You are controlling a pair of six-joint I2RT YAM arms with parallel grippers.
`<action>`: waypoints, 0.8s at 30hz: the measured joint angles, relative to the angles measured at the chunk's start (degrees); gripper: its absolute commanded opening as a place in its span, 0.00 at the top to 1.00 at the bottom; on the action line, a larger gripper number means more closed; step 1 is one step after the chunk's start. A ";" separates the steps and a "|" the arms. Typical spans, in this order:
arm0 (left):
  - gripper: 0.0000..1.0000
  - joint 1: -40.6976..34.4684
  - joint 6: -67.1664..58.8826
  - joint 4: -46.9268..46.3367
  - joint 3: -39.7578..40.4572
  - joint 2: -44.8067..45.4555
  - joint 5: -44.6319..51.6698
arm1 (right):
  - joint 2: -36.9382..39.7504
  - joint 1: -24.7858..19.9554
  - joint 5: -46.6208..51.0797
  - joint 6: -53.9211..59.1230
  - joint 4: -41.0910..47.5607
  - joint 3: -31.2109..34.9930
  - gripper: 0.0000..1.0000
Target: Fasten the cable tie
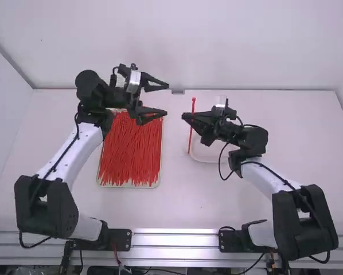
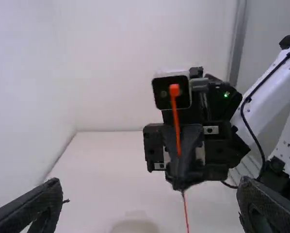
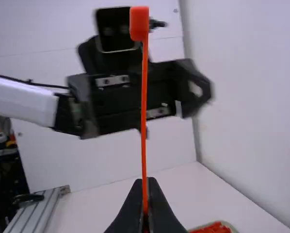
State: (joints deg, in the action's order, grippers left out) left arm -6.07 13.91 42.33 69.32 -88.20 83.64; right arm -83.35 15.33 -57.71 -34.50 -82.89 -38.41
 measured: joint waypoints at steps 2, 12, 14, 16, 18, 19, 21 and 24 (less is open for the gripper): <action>0.11 -0.68 1.31 -0.04 2.12 -1.86 1.27 | 0.00 0.59 -0.28 0.24 -0.07 -0.42 1.00; 0.22 -6.34 4.24 0.02 7.37 -4.26 4.11 | 0.00 1.36 -0.55 1.77 0.00 -1.75 1.00; 0.25 -7.61 4.28 1.01 7.65 -4.26 4.33 | 0.00 1.73 -0.57 1.97 0.00 -2.19 1.00; 0.27 -8.44 4.31 1.88 7.76 -4.26 4.46 | 0.00 1.81 -0.66 2.29 0.42 -2.51 1.00; 0.34 -9.11 4.33 1.90 7.78 -4.26 4.07 | 0.00 1.92 -0.63 2.73 2.12 -2.91 1.00; 0.38 -9.22 4.37 1.66 7.78 -4.26 3.58 | 0.00 1.90 -0.59 2.99 2.75 -3.04 1.00; 0.43 -9.25 4.52 1.55 7.78 -4.26 3.10 | 0.00 1.90 -0.66 3.37 3.65 -3.19 1.00; 0.47 -9.25 5.07 1.51 7.78 -4.26 1.95 | 0.00 1.90 -0.63 3.96 4.94 -3.45 1.00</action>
State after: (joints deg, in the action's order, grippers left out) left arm -15.31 18.98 43.83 77.10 -92.47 85.58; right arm -83.35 17.23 -58.35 -30.55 -77.95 -41.87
